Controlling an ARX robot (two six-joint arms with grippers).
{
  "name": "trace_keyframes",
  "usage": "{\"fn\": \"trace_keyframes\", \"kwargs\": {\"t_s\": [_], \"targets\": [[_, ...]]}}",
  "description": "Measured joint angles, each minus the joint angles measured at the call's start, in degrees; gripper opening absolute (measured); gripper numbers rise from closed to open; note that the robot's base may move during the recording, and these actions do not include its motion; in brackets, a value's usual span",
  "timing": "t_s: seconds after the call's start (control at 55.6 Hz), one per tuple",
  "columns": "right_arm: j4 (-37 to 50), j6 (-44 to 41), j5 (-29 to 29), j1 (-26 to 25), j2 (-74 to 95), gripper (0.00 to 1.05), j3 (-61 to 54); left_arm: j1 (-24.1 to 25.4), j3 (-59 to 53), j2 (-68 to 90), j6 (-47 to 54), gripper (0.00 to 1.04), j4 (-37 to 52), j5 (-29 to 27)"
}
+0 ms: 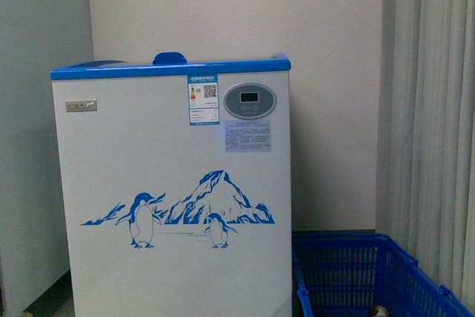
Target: Put drink in fridge
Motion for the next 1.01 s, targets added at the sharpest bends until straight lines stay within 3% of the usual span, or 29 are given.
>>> {"fn": "trace_keyframes", "kwargs": {"t_s": [1.007], "targets": [[0.0, 0.0, 0.0, 0.0, 0.0, 0.97, 0.0, 0.0, 0.0, 0.0, 0.0, 0.97, 0.0, 0.0]]}}
